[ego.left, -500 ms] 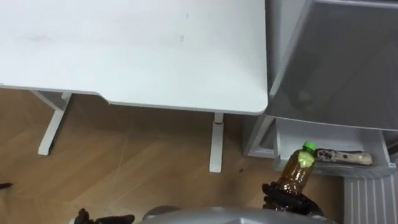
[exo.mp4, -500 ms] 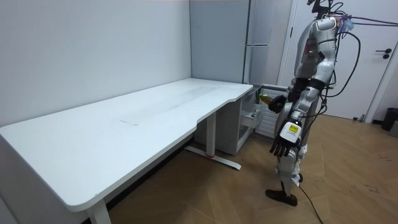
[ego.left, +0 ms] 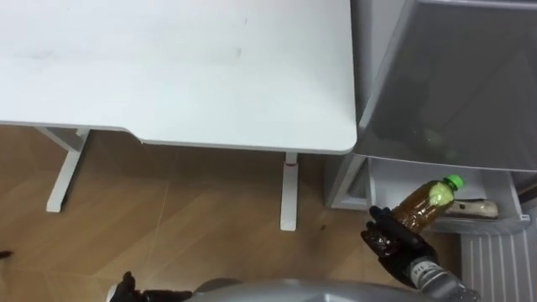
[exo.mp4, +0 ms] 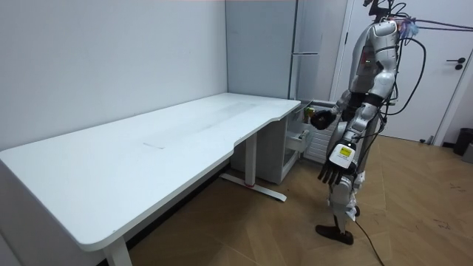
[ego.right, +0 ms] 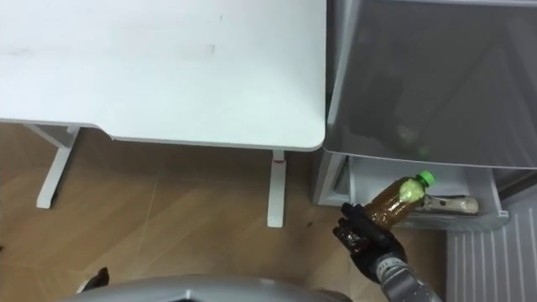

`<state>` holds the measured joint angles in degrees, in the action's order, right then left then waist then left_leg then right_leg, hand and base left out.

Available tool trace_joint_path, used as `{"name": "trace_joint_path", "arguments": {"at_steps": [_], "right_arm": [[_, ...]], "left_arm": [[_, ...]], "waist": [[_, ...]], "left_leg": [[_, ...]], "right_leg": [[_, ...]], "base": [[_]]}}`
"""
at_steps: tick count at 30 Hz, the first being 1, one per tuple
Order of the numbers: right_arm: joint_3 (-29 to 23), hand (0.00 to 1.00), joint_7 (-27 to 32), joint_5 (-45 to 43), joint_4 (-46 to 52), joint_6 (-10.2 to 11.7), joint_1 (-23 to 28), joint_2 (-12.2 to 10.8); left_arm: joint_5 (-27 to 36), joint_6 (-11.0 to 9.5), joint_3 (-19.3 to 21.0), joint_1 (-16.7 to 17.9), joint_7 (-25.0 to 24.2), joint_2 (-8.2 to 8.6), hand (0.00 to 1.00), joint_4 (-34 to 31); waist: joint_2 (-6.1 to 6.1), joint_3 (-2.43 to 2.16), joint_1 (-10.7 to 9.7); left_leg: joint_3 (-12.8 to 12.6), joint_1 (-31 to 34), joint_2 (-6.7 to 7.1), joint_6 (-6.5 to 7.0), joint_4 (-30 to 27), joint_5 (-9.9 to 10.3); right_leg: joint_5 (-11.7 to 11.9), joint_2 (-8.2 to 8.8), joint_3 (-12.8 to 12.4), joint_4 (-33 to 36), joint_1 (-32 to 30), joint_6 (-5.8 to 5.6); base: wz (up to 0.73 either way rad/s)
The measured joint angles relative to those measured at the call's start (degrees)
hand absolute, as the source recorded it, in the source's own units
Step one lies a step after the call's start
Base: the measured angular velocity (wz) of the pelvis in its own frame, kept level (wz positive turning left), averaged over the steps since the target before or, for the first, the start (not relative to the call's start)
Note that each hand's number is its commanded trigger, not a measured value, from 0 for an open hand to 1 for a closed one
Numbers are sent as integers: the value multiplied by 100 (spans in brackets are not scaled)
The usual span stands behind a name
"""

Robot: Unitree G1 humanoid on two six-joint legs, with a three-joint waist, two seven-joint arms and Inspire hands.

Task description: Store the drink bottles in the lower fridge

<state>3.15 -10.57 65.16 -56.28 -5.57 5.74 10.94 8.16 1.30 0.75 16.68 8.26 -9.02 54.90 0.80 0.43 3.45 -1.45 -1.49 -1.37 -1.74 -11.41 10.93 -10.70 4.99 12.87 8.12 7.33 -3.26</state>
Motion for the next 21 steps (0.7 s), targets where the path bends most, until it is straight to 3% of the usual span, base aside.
{"name": "trace_joint_path", "arguments": {"at_steps": [5, 8, 10, 12, 18, 21], "right_arm": [[5, 100, 178, 904, -3, 2, -295, 10], [-6, 100, 220, 1387, -139, 0, -641, 13], [-53, 100, 231, 1507, -357, 0, -968, 16], [-65, 100, 230, 1684, -622, 0, -1245, 31], [-247, 100, 239, 1834, -947, -55, -1809, 56], [-275, 100, 296, 1897, -1301, -150, -2082, 180]], "left_arm": [[-164, 16, -173, -92, -167, -39, 0, 237], [-165, 148, -338, -180, -264, -73, 0, 250], [-161, 212, -382, -279, -309, -78, 0, 251], [-163, 227, -420, -409, -345, -91, 0, 250], [-154, 342, -793, -735, -353, -172, 0, 239], [-160, 350, -842, -935, -419, -222, 0, 244]], "waist": [[31, 19, 13], [47, 27, -13], [60, 21, -23], [29, 61, -24], [95, 61, -37], [97, 59, 8]], "left_leg": [[-2, 239, -5, 8, -82, -7], [5, 499, -9, 14, -187, -11], [25, 678, -11, 26, -264, -22], [56, 785, -10, 29, -324, -28], [148, 1163, 7, 42, -406, -64], [212, 1380, 17, 35, -393, -124]], "right_leg": [[7, 6, -12, 90, -254, 11], [12, 9, -23, 174, -517, 19], [23, 11, 1, 210, -664, 32], [24, 16, 19, 261, -765, 32], [44, 25, 79, 310, -1080, 39], [46, 36, 146, 370, -1304, 42]], "base": [[0], [0], [6], [8], [7], [12]]}}
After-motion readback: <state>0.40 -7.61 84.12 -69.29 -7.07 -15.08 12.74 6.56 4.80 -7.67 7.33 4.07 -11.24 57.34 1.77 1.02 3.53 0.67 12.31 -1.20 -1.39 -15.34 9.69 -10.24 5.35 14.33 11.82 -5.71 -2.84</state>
